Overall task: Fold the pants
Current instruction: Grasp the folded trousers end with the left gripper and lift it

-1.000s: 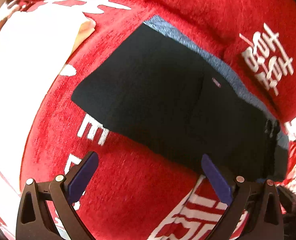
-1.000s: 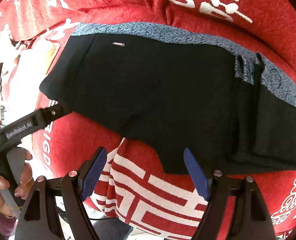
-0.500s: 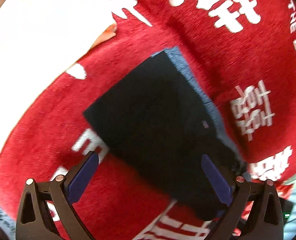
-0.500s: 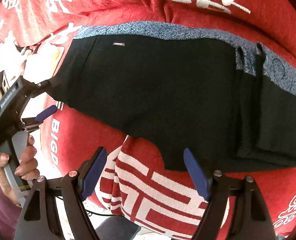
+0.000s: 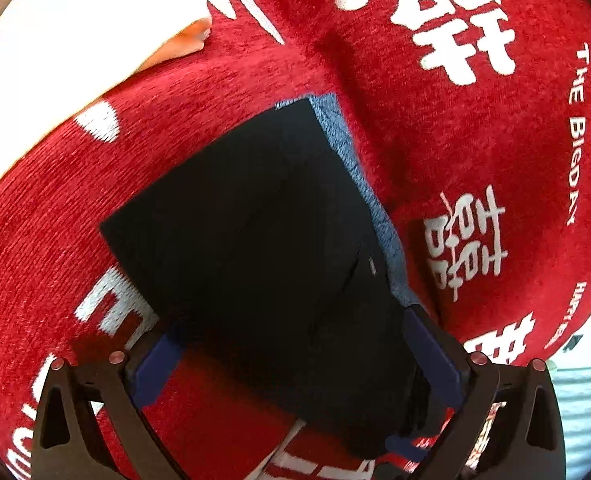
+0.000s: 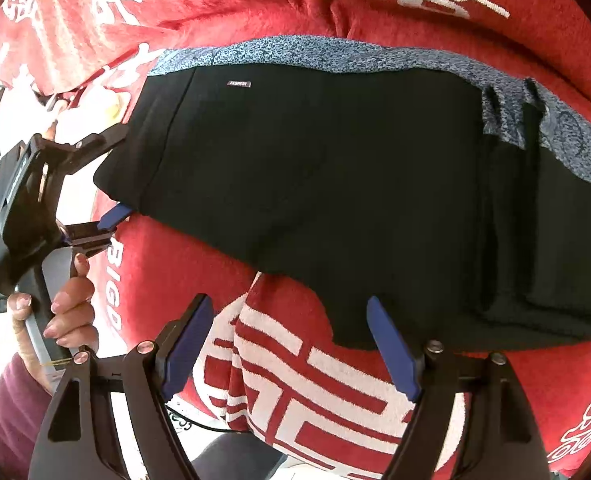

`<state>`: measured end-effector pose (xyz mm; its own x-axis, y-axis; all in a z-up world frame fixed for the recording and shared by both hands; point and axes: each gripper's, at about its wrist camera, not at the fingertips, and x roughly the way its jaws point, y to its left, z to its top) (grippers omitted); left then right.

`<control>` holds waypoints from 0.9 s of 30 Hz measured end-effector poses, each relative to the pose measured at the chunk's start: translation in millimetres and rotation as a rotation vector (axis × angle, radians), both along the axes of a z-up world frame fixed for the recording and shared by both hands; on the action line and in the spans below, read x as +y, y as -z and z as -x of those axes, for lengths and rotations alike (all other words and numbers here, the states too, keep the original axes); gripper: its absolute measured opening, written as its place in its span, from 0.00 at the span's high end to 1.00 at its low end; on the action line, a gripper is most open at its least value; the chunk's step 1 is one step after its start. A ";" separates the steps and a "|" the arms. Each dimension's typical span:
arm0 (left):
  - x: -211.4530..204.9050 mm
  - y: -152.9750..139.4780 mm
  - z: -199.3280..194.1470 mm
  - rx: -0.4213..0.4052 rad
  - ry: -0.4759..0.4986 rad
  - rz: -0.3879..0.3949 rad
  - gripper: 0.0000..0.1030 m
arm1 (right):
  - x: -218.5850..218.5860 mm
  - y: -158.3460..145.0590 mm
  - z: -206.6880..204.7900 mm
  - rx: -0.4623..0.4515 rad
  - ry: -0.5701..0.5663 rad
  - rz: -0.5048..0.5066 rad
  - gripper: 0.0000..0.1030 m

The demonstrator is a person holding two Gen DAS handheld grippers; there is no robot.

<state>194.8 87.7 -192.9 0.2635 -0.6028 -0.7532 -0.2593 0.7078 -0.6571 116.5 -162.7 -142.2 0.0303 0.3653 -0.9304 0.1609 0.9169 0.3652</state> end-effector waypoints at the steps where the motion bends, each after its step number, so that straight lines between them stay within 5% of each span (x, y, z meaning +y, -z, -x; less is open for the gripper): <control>1: -2.7 -2.4 -1.3 -0.006 -0.003 -0.007 0.06 | -0.1 -0.7 -0.8 -0.002 0.006 -0.010 0.21; 3: -11.2 -4.5 -4.5 -0.009 0.024 -0.063 0.26 | 0.0 -1.7 -2.3 -0.008 0.012 -0.020 0.21; 5: -19.2 -4.0 -6.5 0.005 0.068 -0.185 0.60 | -0.2 -3.7 -5.0 -0.019 0.005 -0.010 0.21; 6: -22.5 -4.4 -6.5 -0.002 0.092 -0.242 0.64 | -1.1 -4.8 -6.9 -0.024 0.003 -0.004 0.21; 8: -28.8 -10.4 -4.3 -0.041 0.127 -0.296 0.67 | -5.5 -8.6 -12.4 -0.035 0.006 0.009 0.21; 13: -92.5 -40.9 19.4 -0.294 0.384 -0.703 0.69 | -17.7 -32.9 -46.2 -0.075 0.006 -0.003 0.20; 16: -115.1 -44.2 34.5 -0.393 0.479 -0.838 0.69 | -8.3 -53.6 -92.3 -0.101 -0.072 -0.059 0.20; 22: -119.4 -39.4 38.4 -0.432 0.532 -0.895 0.69 | 52.8 -58.4 -179.2 -0.009 -0.237 -0.165 0.18; 27: -122.4 -38.9 38.6 -0.449 0.555 -0.921 0.69 | 125.3 -47.8 -210.4 0.070 -0.422 -0.147 0.18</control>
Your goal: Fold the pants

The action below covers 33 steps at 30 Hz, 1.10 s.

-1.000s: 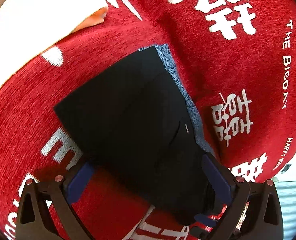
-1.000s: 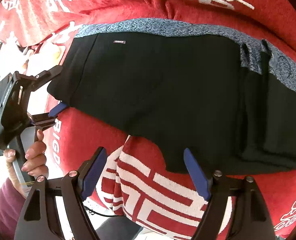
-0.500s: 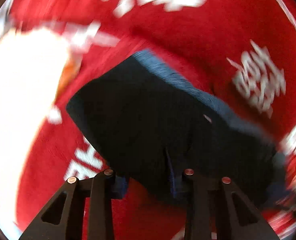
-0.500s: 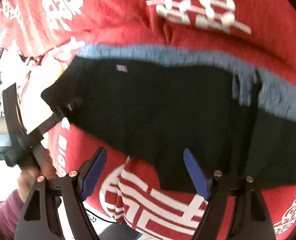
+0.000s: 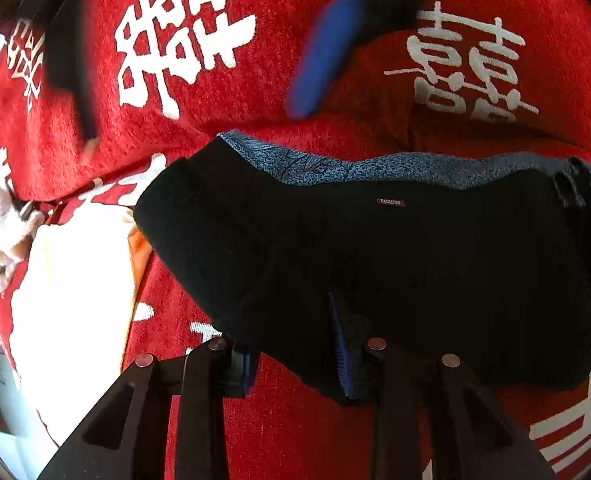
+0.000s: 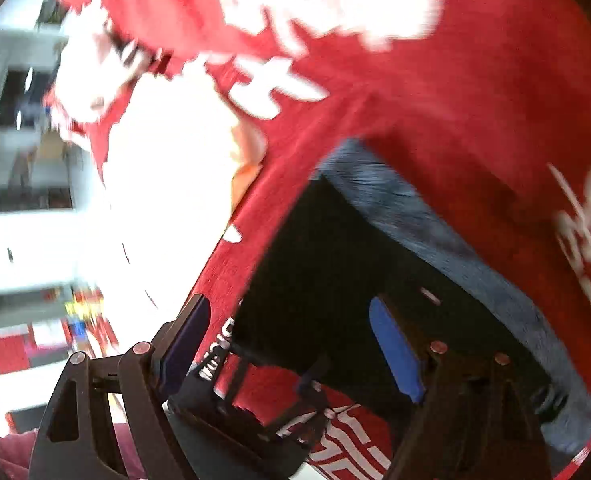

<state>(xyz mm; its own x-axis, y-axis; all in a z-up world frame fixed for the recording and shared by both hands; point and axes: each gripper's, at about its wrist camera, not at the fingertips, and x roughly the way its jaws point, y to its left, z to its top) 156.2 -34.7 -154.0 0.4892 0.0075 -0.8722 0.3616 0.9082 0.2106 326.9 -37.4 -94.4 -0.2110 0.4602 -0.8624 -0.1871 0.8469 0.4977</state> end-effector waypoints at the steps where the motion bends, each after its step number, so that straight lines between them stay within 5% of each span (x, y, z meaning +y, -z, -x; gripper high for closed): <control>1: -1.1 1.4 0.8 -0.002 0.002 -0.002 0.69 | 11.7 4.2 -1.0 0.013 -0.030 0.014 0.18; 7: -1.5 0.1 1.3 0.002 -0.004 0.006 0.69 | 59.9 48.6 -7.7 0.088 -0.206 0.200 0.18; 9: -3.0 -0.5 1.5 0.015 -0.001 0.008 0.69 | 52.6 62.6 -4.1 0.104 -0.199 0.227 0.43; 10: -4.1 -1.4 2.3 0.022 0.001 0.008 0.69 | 45.9 63.5 -3.2 0.117 -0.169 0.187 0.77; 11: -5.4 -4.0 4.3 0.014 0.012 0.012 0.69 | 36.3 61.3 -2.5 0.123 -0.124 0.155 0.81; 18: -37.4 -44.8 19.0 -0.035 0.112 0.016 0.69 | -30.4 12.9 23.0 -0.003 0.025 -0.015 0.83; 25: -93.6 -89.9 40.9 -0.072 0.204 0.033 0.69 | -147.6 -46.8 90.1 -0.164 0.257 -0.299 0.83; 33: -166.6 -89.8 69.5 -0.057 0.290 -0.012 0.69 | -249.9 -32.7 149.7 -0.154 0.426 -0.388 0.80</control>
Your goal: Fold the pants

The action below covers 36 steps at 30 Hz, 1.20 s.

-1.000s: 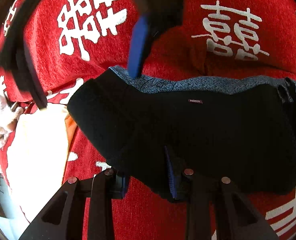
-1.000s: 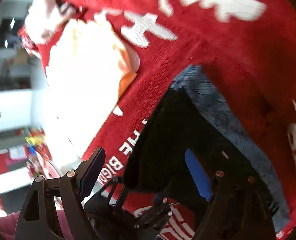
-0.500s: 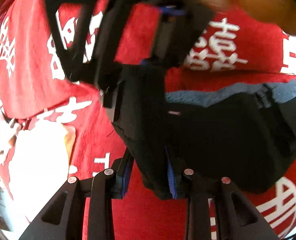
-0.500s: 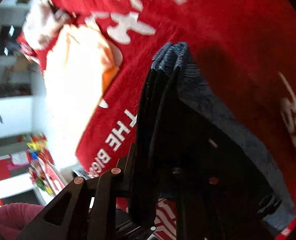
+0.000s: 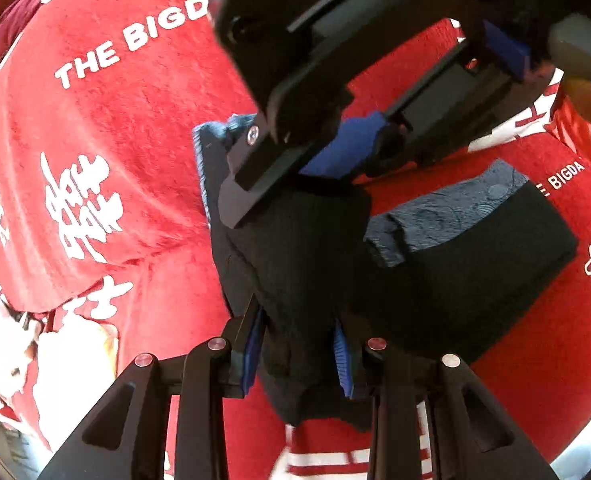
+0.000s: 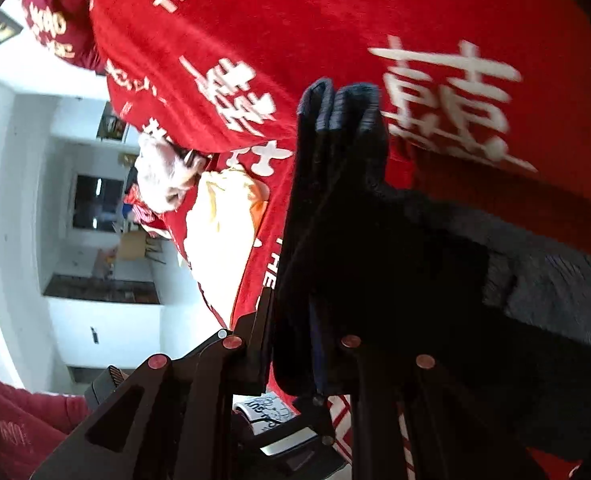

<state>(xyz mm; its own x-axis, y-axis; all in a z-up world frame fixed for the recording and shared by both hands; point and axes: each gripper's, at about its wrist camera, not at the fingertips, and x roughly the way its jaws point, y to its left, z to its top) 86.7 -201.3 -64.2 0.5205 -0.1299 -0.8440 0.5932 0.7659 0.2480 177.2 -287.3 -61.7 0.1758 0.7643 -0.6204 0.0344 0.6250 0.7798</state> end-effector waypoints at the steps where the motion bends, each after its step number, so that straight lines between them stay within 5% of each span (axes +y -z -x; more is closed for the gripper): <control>1: -3.8 0.6 1.0 0.013 -0.003 0.001 0.69 | -5.3 4.0 2.1 0.012 -0.009 -0.004 0.79; 7: -24.7 7.2 20.0 -0.011 0.062 -0.039 0.69 | -27.6 28.0 1.1 0.103 -0.029 -0.004 0.62; 11: -37.1 10.0 30.0 -0.014 0.084 -0.055 0.69 | -40.9 39.6 14.5 0.114 -0.002 0.053 0.83; 22: -115.5 -26.5 87.0 0.000 0.270 0.018 0.69 | -160.3 4.6 105.7 -0.024 0.215 -0.077 0.84; 28: -166.5 -1.0 122.6 0.034 0.363 -0.013 0.69 | -211.2 35.4 155.7 0.012 0.365 -0.098 0.84; 36: -194.6 51.0 133.4 0.082 0.374 -0.082 0.65 | -238.1 94.5 174.5 0.091 0.415 -0.039 0.83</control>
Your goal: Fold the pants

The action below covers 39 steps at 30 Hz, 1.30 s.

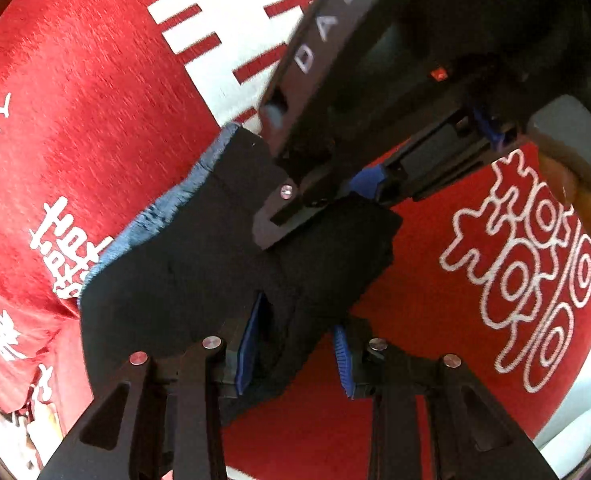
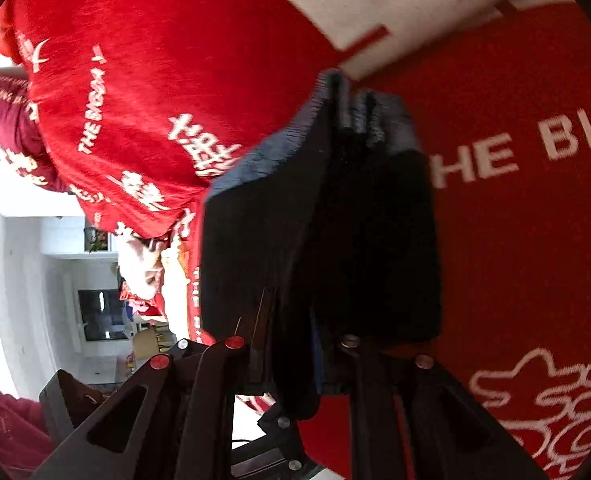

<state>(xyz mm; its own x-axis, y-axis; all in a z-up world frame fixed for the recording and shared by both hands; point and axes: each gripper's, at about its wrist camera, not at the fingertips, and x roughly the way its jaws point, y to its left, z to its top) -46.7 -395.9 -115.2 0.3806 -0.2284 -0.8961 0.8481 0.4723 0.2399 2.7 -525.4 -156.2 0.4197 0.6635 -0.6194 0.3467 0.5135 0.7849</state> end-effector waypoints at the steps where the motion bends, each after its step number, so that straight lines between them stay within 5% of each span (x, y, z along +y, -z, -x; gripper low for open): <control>1: -0.2 2.8 -1.4 0.004 -0.003 -0.007 0.63 | -1.4 3.1 -0.6 0.005 0.002 0.009 0.83; 6: 9.7 1.3 -10.8 0.077 -0.026 0.006 0.49 | -5.6 8.8 1.4 0.024 0.024 0.037 0.80; 9: 21.0 -6.1 -14.9 0.094 -0.059 0.003 0.24 | -2.5 5.0 5.8 0.040 0.012 0.095 0.78; 17: 78.9 -31.5 -56.6 0.189 -0.262 0.021 0.23 | 22.9 -15.0 3.3 0.096 -0.032 0.347 0.69; 28: 145.8 -32.2 -136.4 0.185 -0.516 0.029 0.23 | 37.1 -47.1 18.2 0.175 -0.023 0.614 0.61; 35: 151.7 8.7 -179.6 0.176 -0.597 -0.010 0.22 | 68.0 -62.1 -11.1 0.086 -0.084 0.610 0.61; 39: 154.8 14.5 -171.6 0.077 -0.558 -0.037 0.05 | 80.7 -46.3 -25.9 0.107 -0.111 0.571 0.59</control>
<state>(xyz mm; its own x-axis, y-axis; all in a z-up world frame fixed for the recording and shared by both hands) 124.9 -241.1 -129.7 0.3676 0.0206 -0.9297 0.4882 0.8466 0.2118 28.6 -444.7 -109.9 0.2821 0.2485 -0.9266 0.3289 0.8823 0.3368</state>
